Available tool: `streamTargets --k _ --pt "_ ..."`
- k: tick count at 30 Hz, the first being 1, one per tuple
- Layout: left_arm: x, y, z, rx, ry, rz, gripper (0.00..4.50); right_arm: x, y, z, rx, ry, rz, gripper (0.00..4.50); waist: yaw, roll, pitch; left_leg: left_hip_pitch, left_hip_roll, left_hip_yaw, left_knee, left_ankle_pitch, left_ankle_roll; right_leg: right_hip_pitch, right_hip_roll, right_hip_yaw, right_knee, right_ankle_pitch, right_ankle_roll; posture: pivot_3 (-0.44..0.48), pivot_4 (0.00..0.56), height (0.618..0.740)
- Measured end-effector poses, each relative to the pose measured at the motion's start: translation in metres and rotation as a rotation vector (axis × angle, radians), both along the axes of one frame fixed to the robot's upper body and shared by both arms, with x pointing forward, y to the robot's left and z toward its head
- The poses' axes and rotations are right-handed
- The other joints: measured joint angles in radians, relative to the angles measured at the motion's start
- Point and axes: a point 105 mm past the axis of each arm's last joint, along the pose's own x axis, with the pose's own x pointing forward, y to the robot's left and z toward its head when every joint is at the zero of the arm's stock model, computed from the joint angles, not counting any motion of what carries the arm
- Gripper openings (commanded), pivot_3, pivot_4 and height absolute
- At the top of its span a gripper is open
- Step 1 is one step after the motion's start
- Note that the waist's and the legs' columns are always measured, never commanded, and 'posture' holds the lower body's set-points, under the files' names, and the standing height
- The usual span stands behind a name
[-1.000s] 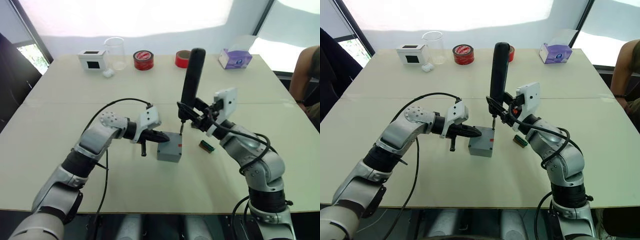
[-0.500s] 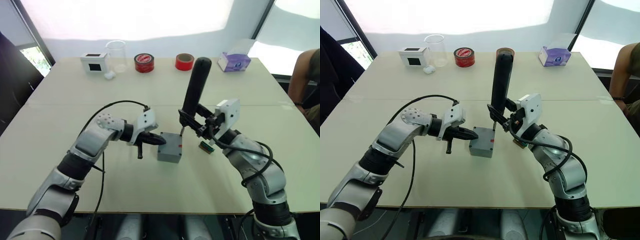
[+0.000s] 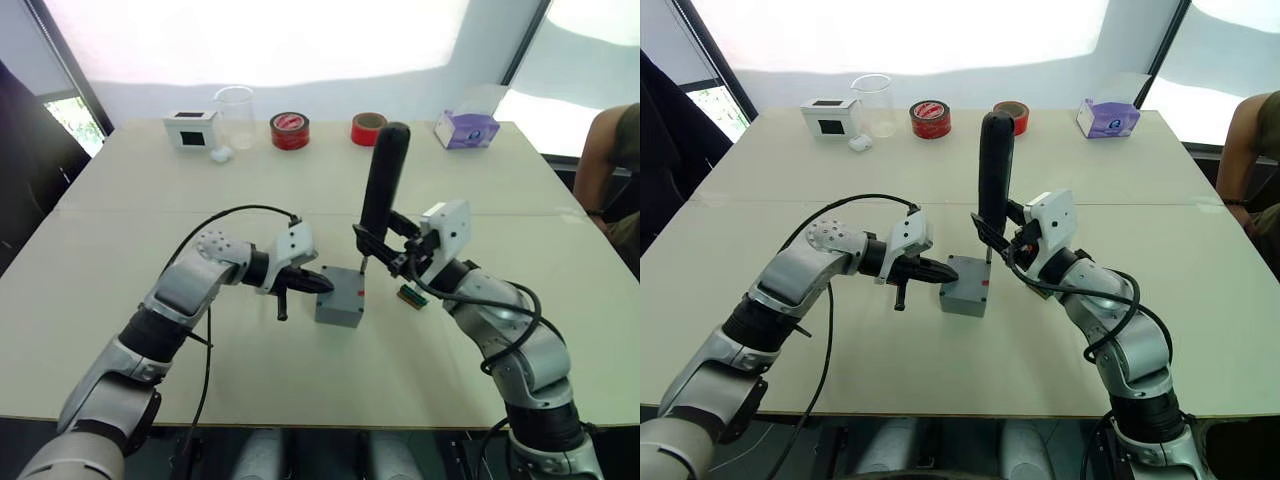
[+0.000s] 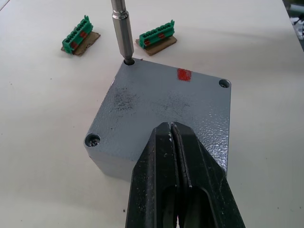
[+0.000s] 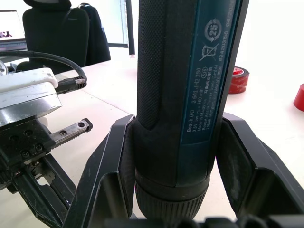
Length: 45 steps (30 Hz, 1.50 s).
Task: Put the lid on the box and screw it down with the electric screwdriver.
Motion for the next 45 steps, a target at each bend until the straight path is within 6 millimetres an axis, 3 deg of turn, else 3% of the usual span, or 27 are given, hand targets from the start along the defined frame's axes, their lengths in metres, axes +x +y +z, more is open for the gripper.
streamTargets --k 21,24,28,32,35,37,39,41,42,44,45 --pt "0.0 -0.005 -0.002 -0.017 0.002 0.008 0.0 0.003 -0.001 0.002 0.004 0.022 0.0 1.81 0.004 0.0 -0.001 0.0 0.0 -0.001 -0.001 0.0 0.0 0.0 -0.003 0.0 -0.003 0.0 0.0 0.0 0.15 0.74" --pt "-0.001 -0.005 -0.002 -0.021 0.005 0.012 0.0 0.003 -0.003 0.01 0.046 0.041 0.026 1.81 0.004 0.0 -0.001 0.0 0.0 -0.002 -0.002 0.0 0.0 0.0 -0.004 0.0 -0.005 0.0 0.0 0.0 0.15 0.74" --pt "-0.002 -0.003 -0.001 -0.028 0.008 0.013 0.0 0.012 -0.003 0.027 0.087 0.091 0.063 1.81 -0.003 0.003 0.002 -0.002 0.0 -0.001 -0.007 0.0 -0.001 -0.003 -0.005 0.0 -0.007 0.0 0.0 0.0 0.15 0.74" --pt "-0.006 -0.004 0.001 -0.048 0.057 0.013 0.0 0.017 -0.013 0.089 0.124 0.0 0.086 1.81 0.0 0.006 0.004 -0.004 -0.001 -0.001 -0.014 0.001 -0.003 -0.008 -0.005 0.0 -0.009 0.0 -0.001 0.0 0.15 0.74" --pt "-0.008 -0.006 0.002 -0.083 0.103 0.024 0.0 0.019 -0.027 0.119 0.164 0.006 0.069 1.81 -0.004 0.006 0.004 -0.006 0.0 0.0 -0.015 0.001 -0.003 -0.008 -0.006 0.0 -0.011 0.0 0.0 0.0 0.15 0.74" --pt "-0.01 -0.011 0.01 -0.173 0.175 0.04 0.0 0.026 -0.053 0.128 0.181 0.177 0.041 1.81 0.001 0.007 0.006 -0.011 -0.001 0.0 -0.012 0.001 -0.002 -0.011 -0.007 -0.002 -0.011 0.001 0.0 0.0 0.15 0.74" --pt "-0.018 -0.006 0.025 -0.236 0.202 0.02 0.0 0.026 -0.096 0.114 0.136 0.352 -0.079 1.81 0.016 0.001 0.006 -0.017 0.0 -0.004 -0.011 0.001 -0.002 -0.014 -0.007 -0.005 -0.014 0.001 -0.001 0.0 0.15 0.74" --pt "-0.027 0.01 0.032 -0.235 0.211 0.008 0.0 0.022 -0.132 0.072 0.091 0.544 -0.206 1.81 0.017 0.002 0.006 -0.018 0.0 -0.002 -0.013 0.001 -0.002 -0.015 -0.007 -0.003 -0.015 0.001 -0.002 0.0 0.15 0.74" --pt "-0.028 0.011 0.032 -0.231 0.212 0.009 0.0 0.021 -0.135 0.063 0.087 0.586 -0.218 1.81 0.016 0.002 0.006 -0.018 0.0 -0.001 -0.013 0.001 -0.002 -0.016 -0.007 -0.003 -0.015 0.001 -0.002 0.0 0.15 0.74" --pt "-0.034 0.012 0.033 -0.217 0.209 -0.011 0.0 0.014 -0.152 0.006 0.054 0.84 -0.288 1.81 0.012 0.005 0.007 -0.019 -0.001 0.001 -0.013 0.001 -0.002 -0.018 -0.007 -0.002 -0.015 0.001 -0.001 0.0 0.15 0.74" --pt "-0.036 0.012 0.033 -0.207 0.203 -0.019 0.0 0.011 -0.156 -0.009 0.046 0.904 -0.308 1.81 0.01 0.007 0.009 -0.019 0.0 0.002 -0.013 0.001 -0.002 -0.018 -0.007 -0.001 -0.014 0.002 -0.001 0.0 0.15 0.74"
